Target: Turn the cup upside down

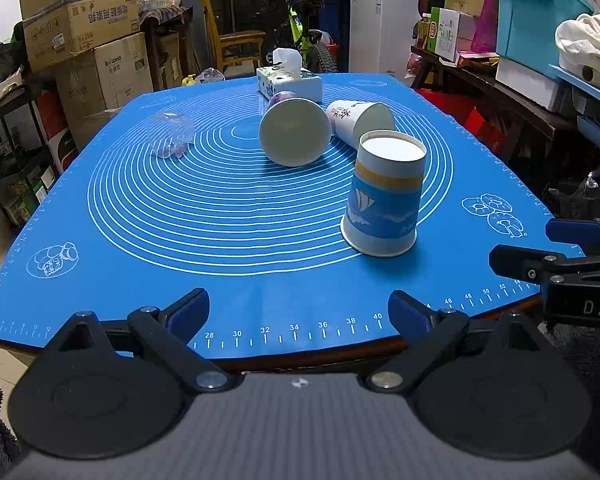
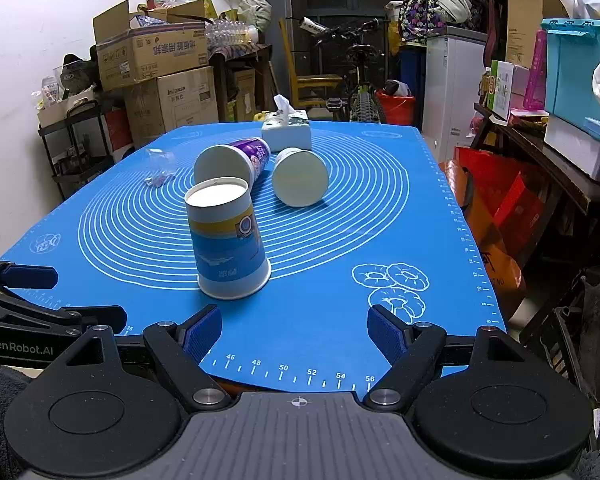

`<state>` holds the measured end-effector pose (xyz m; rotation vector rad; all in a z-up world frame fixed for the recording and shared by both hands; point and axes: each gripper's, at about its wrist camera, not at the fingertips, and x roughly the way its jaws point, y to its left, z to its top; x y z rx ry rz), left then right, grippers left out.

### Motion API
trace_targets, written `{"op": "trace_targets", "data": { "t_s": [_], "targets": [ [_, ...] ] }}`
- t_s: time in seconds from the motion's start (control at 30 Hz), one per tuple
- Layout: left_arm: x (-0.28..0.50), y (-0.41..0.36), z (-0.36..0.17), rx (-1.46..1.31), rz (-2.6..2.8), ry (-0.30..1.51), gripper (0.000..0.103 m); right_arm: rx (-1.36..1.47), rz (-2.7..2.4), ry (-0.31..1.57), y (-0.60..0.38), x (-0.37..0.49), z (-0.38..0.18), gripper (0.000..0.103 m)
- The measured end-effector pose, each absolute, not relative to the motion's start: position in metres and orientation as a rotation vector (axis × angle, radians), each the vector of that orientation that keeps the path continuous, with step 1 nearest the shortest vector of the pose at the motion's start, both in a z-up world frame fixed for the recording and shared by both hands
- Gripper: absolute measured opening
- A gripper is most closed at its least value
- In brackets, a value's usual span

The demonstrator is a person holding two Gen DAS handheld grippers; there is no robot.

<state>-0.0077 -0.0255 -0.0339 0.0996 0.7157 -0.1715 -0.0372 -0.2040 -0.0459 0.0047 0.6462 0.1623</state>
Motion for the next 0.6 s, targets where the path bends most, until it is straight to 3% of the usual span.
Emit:
{"op": "trace_targets", "data": {
  "t_s": [0.6],
  "targets": [
    [-0.0075, -0.0258, -0.0348, 0.099, -0.171, 0.718, 0.095, 0.008, 0.164, 0.650, -0.2032, -0.0373, -0.0456, 0.083]
  ]
}}
